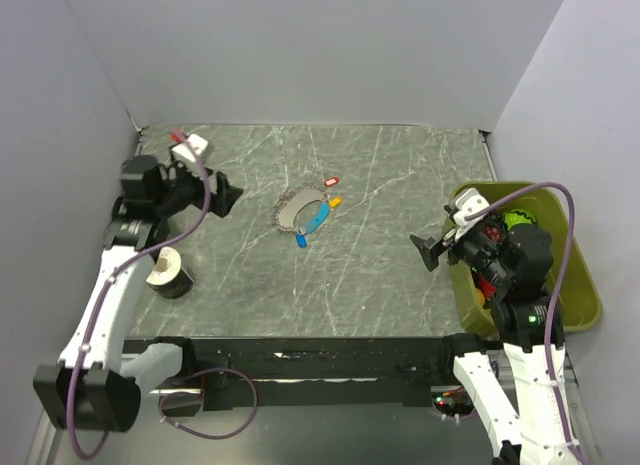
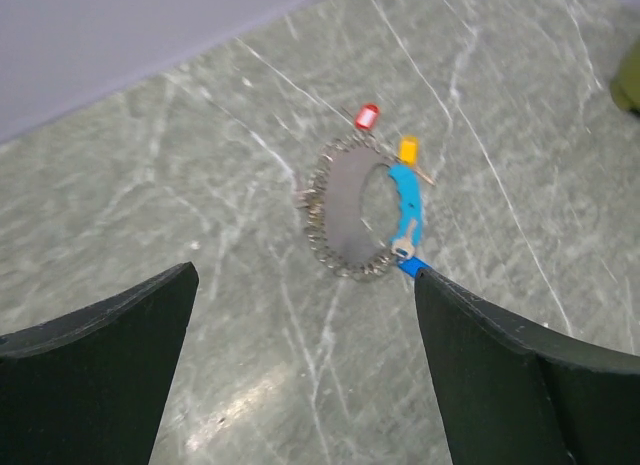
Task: Remove the keys from the keyring
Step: Pick up the keyring from the center of the board.
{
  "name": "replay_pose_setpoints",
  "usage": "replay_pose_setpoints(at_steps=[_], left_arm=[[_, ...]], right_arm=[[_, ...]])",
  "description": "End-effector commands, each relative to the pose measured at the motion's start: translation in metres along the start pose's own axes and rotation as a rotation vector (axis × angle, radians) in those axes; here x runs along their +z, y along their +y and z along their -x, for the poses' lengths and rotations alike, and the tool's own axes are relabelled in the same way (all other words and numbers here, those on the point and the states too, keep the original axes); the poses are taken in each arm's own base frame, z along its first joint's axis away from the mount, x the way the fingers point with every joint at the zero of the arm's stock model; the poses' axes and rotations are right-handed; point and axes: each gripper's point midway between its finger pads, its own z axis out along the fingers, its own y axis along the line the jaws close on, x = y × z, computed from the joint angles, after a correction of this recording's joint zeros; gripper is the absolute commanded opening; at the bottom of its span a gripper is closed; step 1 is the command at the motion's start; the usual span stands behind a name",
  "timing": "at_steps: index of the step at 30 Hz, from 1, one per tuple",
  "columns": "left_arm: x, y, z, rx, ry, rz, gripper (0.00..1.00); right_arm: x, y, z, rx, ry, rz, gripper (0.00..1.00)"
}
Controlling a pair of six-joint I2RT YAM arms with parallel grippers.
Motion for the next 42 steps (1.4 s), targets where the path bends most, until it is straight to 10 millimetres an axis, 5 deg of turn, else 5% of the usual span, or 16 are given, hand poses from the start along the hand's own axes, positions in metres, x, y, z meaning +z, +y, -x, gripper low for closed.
replay_pose_setpoints(at_steps=[1,11,22,27,34,42], left_arm=[[0.033,-0.004,-0.006,0.049,0.063,-0.030,0.96],[0.129,0.002,-0.050,-0.004,0.217,-0.089,0.96],[0.212,-0.026,-0.125,-0.069,0.449,-0.163,0.96],[0.242,-0.013,-0.130,-0.087,0.461,-0.104,0.99],[0.270,-0.011,-0.144,-0.037,0.489,-0.060,0.81],[0.297,-0.044,-0.147,0.089,0.499,-0.071,0.69]], right_arm=[[-0.006,0.000,-0.006,-0.109,0.023,0.008,1.00],[0.012,-0.016,-0.034,-0.087,0.060,-0.064,1.00],[0.018,-0.017,-0.047,-0.088,0.073,-0.068,1.00],[0.020,-0.013,-0.052,-0.084,0.080,-0.044,1.00],[0.022,-0.013,-0.056,-0.084,0.084,-0.040,1.00],[0.024,-0.014,-0.061,-0.093,0.096,-0.045,1.00]])
